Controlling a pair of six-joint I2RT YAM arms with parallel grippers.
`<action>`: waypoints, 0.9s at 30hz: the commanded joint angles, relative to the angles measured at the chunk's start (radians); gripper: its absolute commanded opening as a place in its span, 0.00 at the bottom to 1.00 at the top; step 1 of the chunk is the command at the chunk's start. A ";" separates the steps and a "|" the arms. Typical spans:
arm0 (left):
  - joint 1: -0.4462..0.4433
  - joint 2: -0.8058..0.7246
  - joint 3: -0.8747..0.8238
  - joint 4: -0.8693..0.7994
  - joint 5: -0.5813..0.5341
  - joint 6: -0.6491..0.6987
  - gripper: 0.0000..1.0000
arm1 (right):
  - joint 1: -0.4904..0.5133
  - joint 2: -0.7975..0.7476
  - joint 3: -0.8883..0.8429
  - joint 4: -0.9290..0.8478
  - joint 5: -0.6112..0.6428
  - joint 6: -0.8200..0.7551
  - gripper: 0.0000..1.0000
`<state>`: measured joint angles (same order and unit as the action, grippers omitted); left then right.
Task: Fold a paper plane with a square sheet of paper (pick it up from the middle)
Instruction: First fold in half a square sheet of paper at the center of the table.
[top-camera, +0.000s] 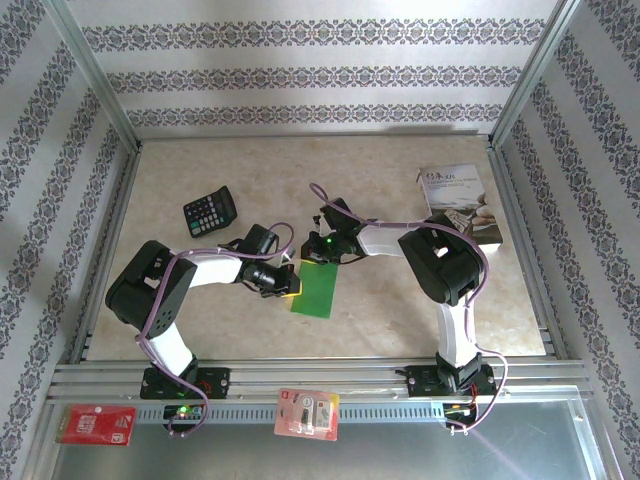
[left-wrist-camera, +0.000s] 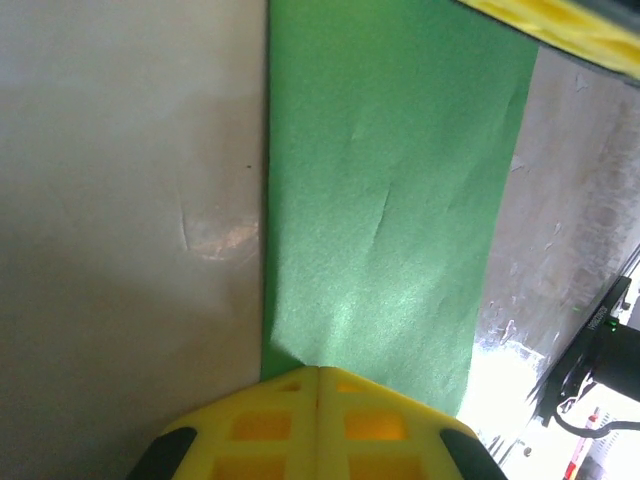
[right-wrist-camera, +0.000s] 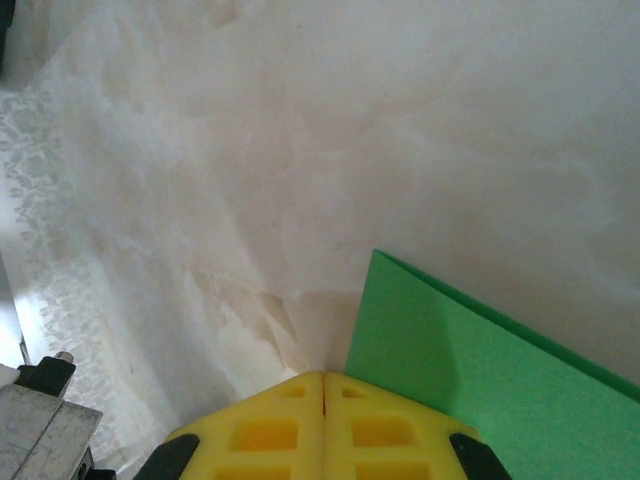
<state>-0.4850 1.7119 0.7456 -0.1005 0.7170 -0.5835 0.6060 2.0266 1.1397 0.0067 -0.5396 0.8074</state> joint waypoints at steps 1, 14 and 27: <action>-0.020 0.010 -0.008 -0.146 -0.119 -0.017 0.05 | -0.011 0.037 -0.039 -0.021 0.030 -0.029 0.00; 0.050 -0.024 0.095 0.004 -0.014 -0.100 0.09 | -0.018 0.040 -0.087 -0.012 0.043 -0.055 0.00; 0.051 0.106 0.124 0.051 0.017 -0.093 0.00 | -0.022 0.040 -0.094 -0.017 0.058 -0.059 0.00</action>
<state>-0.4381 1.8145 0.8791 -0.0673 0.7116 -0.6785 0.5972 2.0224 1.0927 0.0891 -0.5667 0.7788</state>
